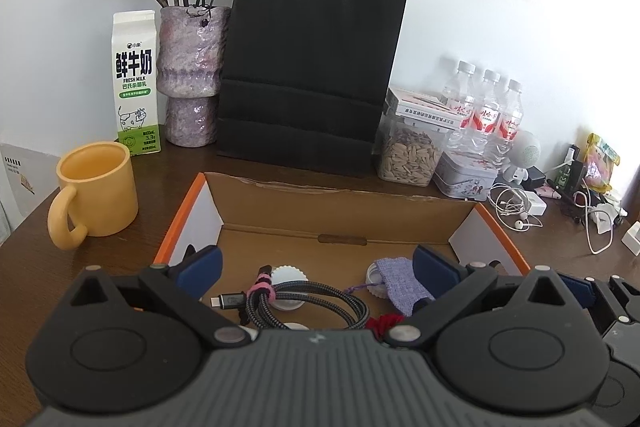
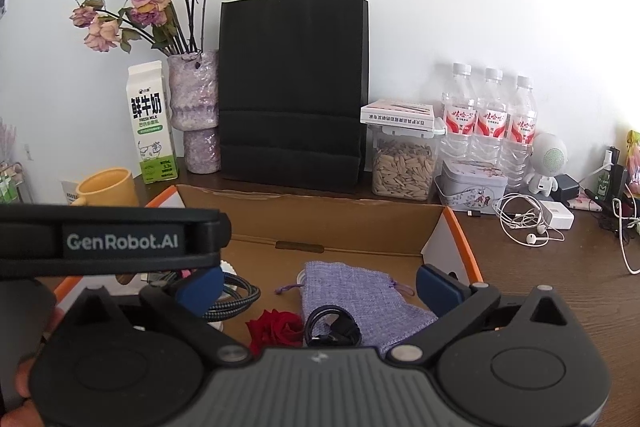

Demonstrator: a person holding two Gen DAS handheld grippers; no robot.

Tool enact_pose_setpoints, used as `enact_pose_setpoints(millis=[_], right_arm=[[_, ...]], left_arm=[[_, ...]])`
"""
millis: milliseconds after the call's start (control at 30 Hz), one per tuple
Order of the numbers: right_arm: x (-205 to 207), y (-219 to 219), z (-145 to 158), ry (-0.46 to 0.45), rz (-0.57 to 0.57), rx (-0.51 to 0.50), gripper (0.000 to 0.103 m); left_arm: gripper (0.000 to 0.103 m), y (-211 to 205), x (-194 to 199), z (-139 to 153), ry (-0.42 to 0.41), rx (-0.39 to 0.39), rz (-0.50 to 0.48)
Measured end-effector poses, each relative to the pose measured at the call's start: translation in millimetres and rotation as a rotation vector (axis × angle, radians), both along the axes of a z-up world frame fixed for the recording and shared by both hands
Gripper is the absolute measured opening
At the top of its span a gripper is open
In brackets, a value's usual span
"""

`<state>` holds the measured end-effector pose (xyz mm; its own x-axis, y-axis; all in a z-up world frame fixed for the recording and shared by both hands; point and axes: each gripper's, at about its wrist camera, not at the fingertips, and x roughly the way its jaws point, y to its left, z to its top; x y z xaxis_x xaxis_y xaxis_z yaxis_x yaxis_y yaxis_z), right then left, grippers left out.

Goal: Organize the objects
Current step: 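Lower the cables into the box while both tools open to release, then withdraw both open tools from the box back toward the pile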

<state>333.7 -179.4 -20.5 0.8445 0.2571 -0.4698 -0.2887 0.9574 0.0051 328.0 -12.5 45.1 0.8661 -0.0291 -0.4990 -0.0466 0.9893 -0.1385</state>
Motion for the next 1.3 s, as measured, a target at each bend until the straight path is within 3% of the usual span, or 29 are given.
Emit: enact_pose_setpoints(millis=[133,667,867,1100,1300], right_arm=[[-13,-7,-2,-0.023,0.006,0.005,0.103],[-55,-32,-2,-0.072,0.031,0.007,0.103],[-74,-40,-5,-0.095,0.038,0.004,0.103],[-104,-44,-9,-0.163,0.018,-0.024,0.103],[-131,-48,-17,-0.178,0.002,-0.055,0.103]], left_arm=[[0.103,-1,-10,0,-0.024,0.036,-0.003],[0.103,-4,-51,-1,-0.115,0.037,-0.016],[0.103,6,-69,-10,-0.112,0.023,0.010],[0.103,10,-93,-34,-0.079,0.061,0.007],[0.103,14,-114,-35,-0.065,0.057,0.000]])
